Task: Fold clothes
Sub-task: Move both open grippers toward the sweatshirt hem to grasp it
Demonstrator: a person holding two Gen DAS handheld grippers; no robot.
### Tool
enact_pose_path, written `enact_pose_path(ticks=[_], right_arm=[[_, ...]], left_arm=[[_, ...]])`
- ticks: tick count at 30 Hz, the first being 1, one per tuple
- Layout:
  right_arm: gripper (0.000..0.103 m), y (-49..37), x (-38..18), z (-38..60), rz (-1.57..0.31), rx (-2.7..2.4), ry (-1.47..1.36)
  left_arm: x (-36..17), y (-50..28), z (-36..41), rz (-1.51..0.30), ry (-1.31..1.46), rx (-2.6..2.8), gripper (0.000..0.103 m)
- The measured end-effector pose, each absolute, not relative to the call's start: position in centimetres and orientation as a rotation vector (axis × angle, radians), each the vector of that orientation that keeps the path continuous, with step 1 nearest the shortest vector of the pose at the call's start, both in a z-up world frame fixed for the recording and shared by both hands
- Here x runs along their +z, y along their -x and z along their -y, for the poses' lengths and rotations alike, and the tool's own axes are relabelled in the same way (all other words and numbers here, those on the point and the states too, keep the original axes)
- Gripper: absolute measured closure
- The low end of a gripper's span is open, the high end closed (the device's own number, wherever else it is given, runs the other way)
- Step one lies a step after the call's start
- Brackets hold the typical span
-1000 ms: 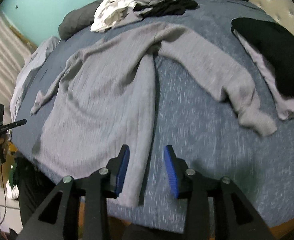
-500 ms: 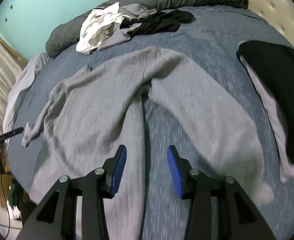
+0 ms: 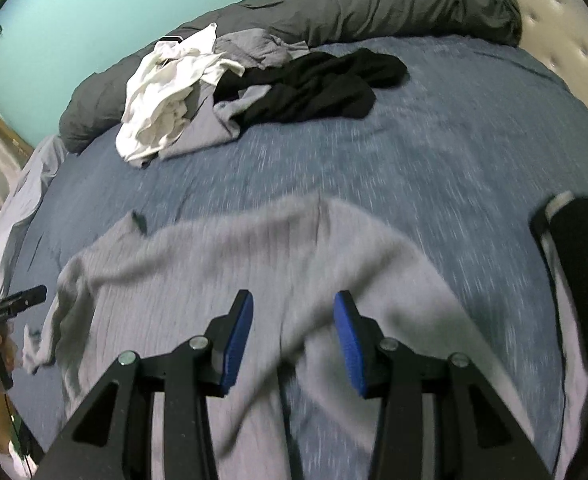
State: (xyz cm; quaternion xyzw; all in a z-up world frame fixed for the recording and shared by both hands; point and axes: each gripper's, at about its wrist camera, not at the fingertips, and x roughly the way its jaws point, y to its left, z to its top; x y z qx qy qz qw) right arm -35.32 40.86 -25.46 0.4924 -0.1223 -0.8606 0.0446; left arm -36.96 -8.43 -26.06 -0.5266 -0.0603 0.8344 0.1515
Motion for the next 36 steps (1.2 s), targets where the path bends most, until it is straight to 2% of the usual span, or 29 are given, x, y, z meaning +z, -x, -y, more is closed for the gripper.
enact_pose_path(ticks=[13,22,24,27,32,36], right_arm=[[0.061,45.7,-30.9,-38.3,0.256,-2.661,-1.596],[0.065,40.4,-34.9,-33.6,-0.021,-2.580,-1.598],[0.065,39.8,-34.9,-34.0,-0.008,-2.563,-1.594],[0.065,39.8,-33.9,-34.6,0.033,-2.533,-1.596],[0.065,40.9,-29.6,-35.7,0.130,-2.628,-1.392],[0.065,43.3,-28.8,-35.5,0.193,-2.609,-1.353]], left_arm=[[-29.0,42.4,7.0,0.185,1.496,2.386,0.044],[-29.1,44.7,6.1,0.137,1.489,2.394,0.044],[-29.1,45.1,5.8,0.147,1.489,2.396,0.043],[-29.2,45.8,5.5,0.152,1.492,2.398,0.037],[-29.5,46.7,5.4,0.150,1.501,2.416,0.037],[-30.2,47.2,5.2,0.136,1.512,2.419,0.036]])
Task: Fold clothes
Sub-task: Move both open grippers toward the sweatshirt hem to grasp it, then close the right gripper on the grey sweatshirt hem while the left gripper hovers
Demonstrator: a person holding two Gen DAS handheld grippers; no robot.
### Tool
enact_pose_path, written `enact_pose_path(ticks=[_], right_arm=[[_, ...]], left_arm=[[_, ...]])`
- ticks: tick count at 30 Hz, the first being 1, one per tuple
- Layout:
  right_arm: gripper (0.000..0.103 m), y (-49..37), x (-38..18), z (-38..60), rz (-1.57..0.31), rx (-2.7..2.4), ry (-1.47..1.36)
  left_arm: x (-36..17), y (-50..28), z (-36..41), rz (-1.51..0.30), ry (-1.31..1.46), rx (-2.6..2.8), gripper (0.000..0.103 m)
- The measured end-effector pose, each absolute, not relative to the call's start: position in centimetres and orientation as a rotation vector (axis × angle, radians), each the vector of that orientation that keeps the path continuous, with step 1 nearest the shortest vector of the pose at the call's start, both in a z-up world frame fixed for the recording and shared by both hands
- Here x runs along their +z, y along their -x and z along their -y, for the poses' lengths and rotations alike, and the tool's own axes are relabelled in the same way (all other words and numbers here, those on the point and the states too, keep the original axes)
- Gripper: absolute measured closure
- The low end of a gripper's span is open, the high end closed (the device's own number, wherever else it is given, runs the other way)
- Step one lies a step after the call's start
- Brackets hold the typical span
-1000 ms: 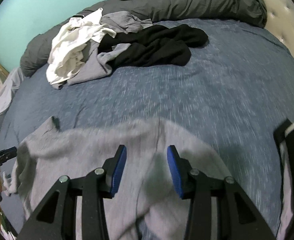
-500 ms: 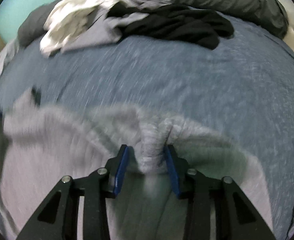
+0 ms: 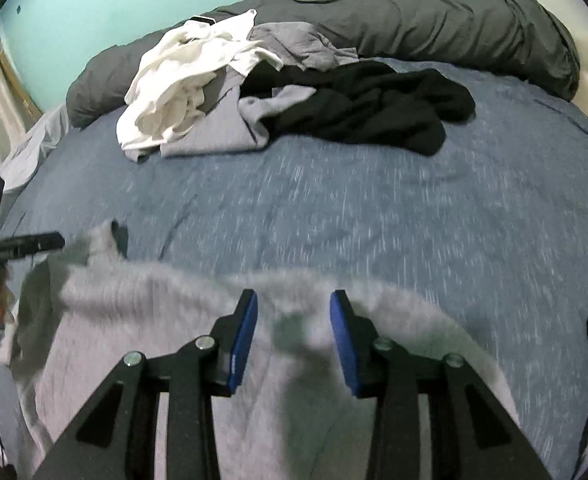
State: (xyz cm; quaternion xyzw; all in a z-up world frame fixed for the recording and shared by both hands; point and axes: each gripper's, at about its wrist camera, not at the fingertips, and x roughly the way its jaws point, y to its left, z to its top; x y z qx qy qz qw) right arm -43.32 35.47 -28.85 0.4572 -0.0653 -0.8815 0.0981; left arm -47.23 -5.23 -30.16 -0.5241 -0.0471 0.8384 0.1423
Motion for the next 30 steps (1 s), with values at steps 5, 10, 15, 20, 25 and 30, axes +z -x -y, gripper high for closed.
enact_pose_path(ticks=[5,10,15,20,25,30], right_arm=[[0.065,45.0,-29.9,-33.2,0.189,-2.527,-1.378],[0.088,45.2,-32.7,-31.4,0.131,-2.472,-1.481],[0.100,41.8,-33.4,-29.8,0.015,-2.458,-1.431],[0.101,39.6,-34.1,-29.8,-0.015,-2.412,-1.433],[0.101,37.0,-33.8,-29.0,-0.072,-2.343,-1.433],[0.099,36.9,-32.6,-30.4,0.058,-2.372,-1.382]], left_arm=[[-31.0,47.2,4.9,0.127,1.508,2.424,0.036],[-31.2,46.4,4.8,0.116,1.488,2.420,0.036],[-30.8,45.8,5.0,0.102,1.465,2.420,0.036],[-30.5,45.2,5.0,0.109,1.457,2.416,0.036],[-29.9,44.8,4.5,0.079,1.449,2.409,0.036],[-29.9,44.7,4.2,0.091,1.447,2.403,0.036]])
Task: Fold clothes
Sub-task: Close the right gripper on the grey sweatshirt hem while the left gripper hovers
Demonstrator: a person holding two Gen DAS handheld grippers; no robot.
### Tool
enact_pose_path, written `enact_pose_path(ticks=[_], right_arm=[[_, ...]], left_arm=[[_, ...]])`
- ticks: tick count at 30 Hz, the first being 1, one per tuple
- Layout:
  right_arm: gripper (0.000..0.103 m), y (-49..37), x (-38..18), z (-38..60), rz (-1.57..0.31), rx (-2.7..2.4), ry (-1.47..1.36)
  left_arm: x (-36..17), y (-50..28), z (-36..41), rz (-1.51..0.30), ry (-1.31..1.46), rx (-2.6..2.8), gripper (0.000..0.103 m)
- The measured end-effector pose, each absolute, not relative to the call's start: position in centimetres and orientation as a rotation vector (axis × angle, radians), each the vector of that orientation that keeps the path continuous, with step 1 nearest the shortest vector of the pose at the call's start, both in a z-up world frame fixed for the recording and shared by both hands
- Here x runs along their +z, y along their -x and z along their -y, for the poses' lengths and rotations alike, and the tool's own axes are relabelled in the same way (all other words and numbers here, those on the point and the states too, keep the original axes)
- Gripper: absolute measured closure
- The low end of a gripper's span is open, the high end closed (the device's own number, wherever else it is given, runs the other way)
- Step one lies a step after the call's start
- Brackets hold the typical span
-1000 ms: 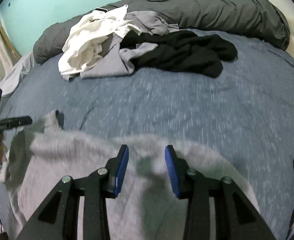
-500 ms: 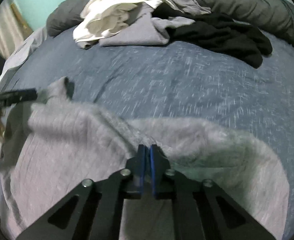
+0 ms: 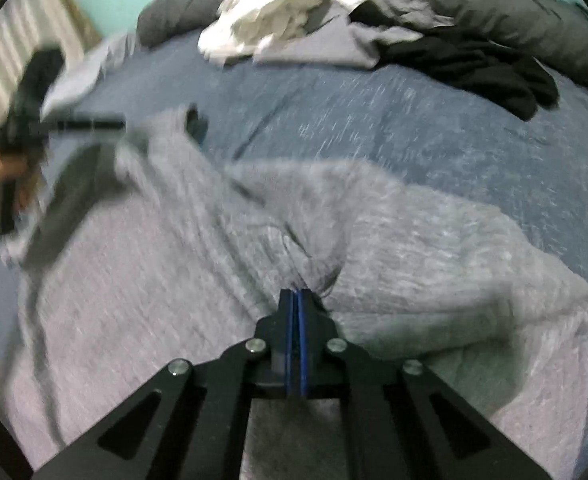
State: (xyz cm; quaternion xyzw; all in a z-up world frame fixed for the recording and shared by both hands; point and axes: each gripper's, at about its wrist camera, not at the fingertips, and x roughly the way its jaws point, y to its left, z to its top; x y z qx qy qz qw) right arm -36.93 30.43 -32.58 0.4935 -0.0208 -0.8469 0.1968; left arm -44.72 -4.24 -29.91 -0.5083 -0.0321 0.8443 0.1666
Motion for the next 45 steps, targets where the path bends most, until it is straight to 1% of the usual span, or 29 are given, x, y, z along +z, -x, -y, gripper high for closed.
enact_pose_path(ticks=[4,7,9,10,17,20,24,26,28,29,30,32,34,35,36,38,39,40,41,43,44,45], right_arm=[[0.098,37.7,-30.5,-30.5,0.111,-2.435,-1.280],[0.094,39.9,-29.5,-30.4,0.179,-2.491,-1.257],[0.087,41.6,-29.4,-30.3,0.210,-2.518,-1.275],[0.087,42.6,-29.7,-30.3,0.211,-2.523,-1.311],[0.087,42.4,-33.3,-28.8,0.117,-2.436,-1.538],[0.088,40.1,-33.9,-28.4,0.052,-2.409,-1.523],[0.087,38.8,-33.8,-29.1,0.085,-2.400,-1.507],[0.086,38.6,-34.0,-28.7,0.048,-2.394,-1.515],[0.082,38.9,-33.8,-28.1,-0.011,-2.408,-1.515],[0.078,39.0,-33.7,-27.9,-0.038,-2.419,-1.517],[0.077,39.3,-33.8,-27.8,-0.048,-2.422,-1.518],[0.074,39.9,-34.1,-27.7,-0.038,-2.422,-1.520],[0.069,40.4,-34.3,-27.8,0.002,-2.422,-1.519],[0.064,40.8,-34.5,-27.6,0.007,-2.410,-1.520],[0.055,41.3,-34.7,-27.4,0.006,-2.395,-1.523],[0.048,41.6,-35.0,-26.8,-0.033,-2.381,-1.530],[0.047,41.5,-34.9,-26.5,-0.059,-2.383,-1.528],[0.047,41.2,-34.8,-26.3,-0.078,-2.389,-1.520],[0.050,41.1,-34.8,-26.3,-0.077,-2.396,-1.516],[0.063,40.9,-34.7,-27.0,-0.050,-2.414,-1.508],[0.081,40.8,-34.7,-27.4,-0.036,-2.423,-1.503],[0.091,40.8,-34.6,-27.8,-0.022,-2.432,-1.498]], left_arm=[[-30.0,44.8,3.9,0.075,1.449,2.405,0.036],[-30.1,45.0,3.9,0.105,1.448,2.406,0.036],[-30.1,45.0,3.7,0.094,1.448,2.403,0.036],[-30.2,45.0,3.5,0.088,1.449,2.400,0.036],[-29.9,44.7,3.9,0.075,1.436,2.395,0.036],[-30.1,44.7,3.9,0.070,1.445,2.397,0.036],[-30.2,45.1,3.8,0.059,1.457,2.404,0.035],[-30.2,45.3,3.7,0.051,1.455,2.412,0.032],[-30.4,45.7,3.5,0.037,1.463,2.413,0.032],[-30.5,45.9,3.4,0.029,1.468,2.412,0.032],[-30.7,46.1,3.3,0.018,1.479,2.413,0.031],[-31.2,46.5,3.4,0.009,1.495,2.417,0.031],[-31.8,46.7,3.6,0.019,1.509,2.413,0.031],[-32.1,46.8,3.6,0.018,1.516,2.409,0.031],[-32.4,46.8,3.7,0.015,1.522,2.406,0.031],[-32.9,46.9,3.9,0.012,1.514,2.415,0.031],[-33.1,47.0,4.0,0.021,1.511,2.413,0.031],[-33.4,47.0,4.1,0.032,1.520,2.406,0.031],[-33.6,47.2,4.1,0.029,1.525,2.405,0.031],[-33.9,47.1,3.9,0.009,1.513,2.409,0.032],[-33.9,47.1,3.9,0.005,1.503,2.407,0.032],[-33.9,47.0,3.8,-0.005,1.489,2.404,0.034]])
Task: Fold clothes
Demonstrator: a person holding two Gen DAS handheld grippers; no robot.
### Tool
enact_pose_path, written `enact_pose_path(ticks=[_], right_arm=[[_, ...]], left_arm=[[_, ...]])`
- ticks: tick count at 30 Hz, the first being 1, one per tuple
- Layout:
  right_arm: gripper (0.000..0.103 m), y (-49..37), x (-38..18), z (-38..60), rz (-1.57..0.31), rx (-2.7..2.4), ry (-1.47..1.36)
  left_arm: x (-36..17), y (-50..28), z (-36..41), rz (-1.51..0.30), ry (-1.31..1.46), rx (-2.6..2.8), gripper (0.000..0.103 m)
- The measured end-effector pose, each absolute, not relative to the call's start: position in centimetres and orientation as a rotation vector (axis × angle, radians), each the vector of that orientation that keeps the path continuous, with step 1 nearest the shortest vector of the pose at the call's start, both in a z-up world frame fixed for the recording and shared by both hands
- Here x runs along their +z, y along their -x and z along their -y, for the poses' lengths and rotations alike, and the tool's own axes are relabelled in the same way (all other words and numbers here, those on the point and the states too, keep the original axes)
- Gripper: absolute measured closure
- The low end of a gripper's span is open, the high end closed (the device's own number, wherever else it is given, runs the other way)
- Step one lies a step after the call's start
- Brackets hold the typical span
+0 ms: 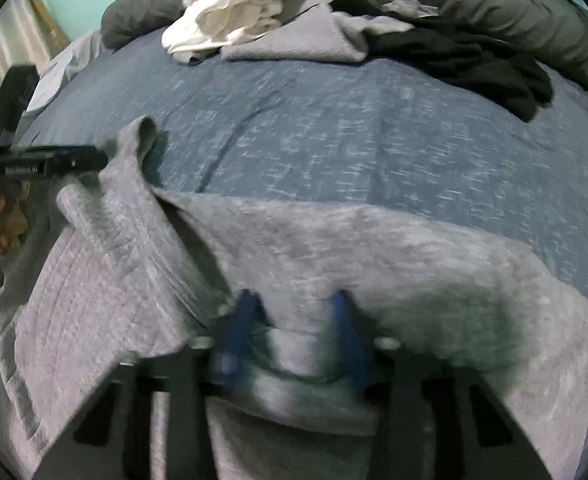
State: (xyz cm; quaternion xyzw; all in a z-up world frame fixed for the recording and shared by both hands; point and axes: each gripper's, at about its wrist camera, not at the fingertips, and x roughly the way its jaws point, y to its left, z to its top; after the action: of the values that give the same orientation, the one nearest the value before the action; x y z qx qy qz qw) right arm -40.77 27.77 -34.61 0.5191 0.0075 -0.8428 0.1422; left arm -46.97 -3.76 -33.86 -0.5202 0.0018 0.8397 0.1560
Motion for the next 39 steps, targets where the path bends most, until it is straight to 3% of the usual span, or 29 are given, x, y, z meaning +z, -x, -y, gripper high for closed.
enact_pose_path(ticks=[1,2,4,5,14,20,24,25,26,27,28,30,32,36,39], right_arm=[[0.094,40.7,-34.6,-28.2,-0.007,-2.441,-1.493],[0.095,40.6,-34.5,-28.2,-0.025,-2.443,-1.490],[0.097,40.1,-34.0,-27.6,-0.100,-2.454,-1.469],[0.097,39.9,-33.6,-27.4,-0.112,-2.459,-1.451],[0.098,41.4,-27.5,-31.0,0.144,-2.552,-1.249],[0.098,44.6,-23.9,-30.9,0.112,-2.600,-1.224],[0.098,48.7,-25.5,-30.8,0.098,-2.523,-1.399],[0.098,49.6,-26.5,-31.1,0.129,-2.491,-1.470],[0.097,50.3,-27.4,-31.4,0.153,-2.467,-1.535],[0.096,50.5,-27.8,-31.7,0.171,-2.473,-1.540],[0.092,50.5,-28.0,-32.0,0.186,-2.489,-1.525],[0.059,49.6,-27.8,-32.8,0.198,-2.544,-1.451],[0.044,48.3,-27.5,-34.5,0.225,-2.632,-1.368],[0.044,47.3,-28.3,-37.2,0.262,-2.620,-1.382],[0.044,46.7,-30.1,-36.7,0.108,-2.532,-1.477]], left_arm=[[-33.8,46.8,3.6,-0.016,1.475,2.402,0.050],[-33.7,46.6,3.4,-0.034,1.467,2.395,0.074],[-33.6,45.9,2.9,-0.074,1.448,2.382,0.100],[-33.4,45.6,2.6,-0.094,1.433,2.380,0.103],[-28.1,43.5,3.5,-0.111,1.244,2.482,0.103],[-26.1,44.3,3.6,-0.076,1.235,2.451,0.103],[-27.7,44.1,2.1,-0.129,1.300,2.393,0.102],[-28.1,44.1,1.8,-0.136,1.307,2.388,0.095],[-28.5,44.1,1.6,-0.145,1.314,2.384,0.078],[-29.0,44.1,1.3,-0.153,1.320,2.381,0.068],[-29.4,44.0,1.1,-0.162,1.326,2.377,0.054],[-30.2,44.0,0.8,-0.170,1.336,2.362,0.053],[-31.0,44.1,0.5,-0.179,1.352,2.357,0.053],[-32.6,44.5,0.0,-0.205,1.397,2.339,0.049],[-33.6,44.6,-0.2,-0.239,1.420,2.338,0.048]])
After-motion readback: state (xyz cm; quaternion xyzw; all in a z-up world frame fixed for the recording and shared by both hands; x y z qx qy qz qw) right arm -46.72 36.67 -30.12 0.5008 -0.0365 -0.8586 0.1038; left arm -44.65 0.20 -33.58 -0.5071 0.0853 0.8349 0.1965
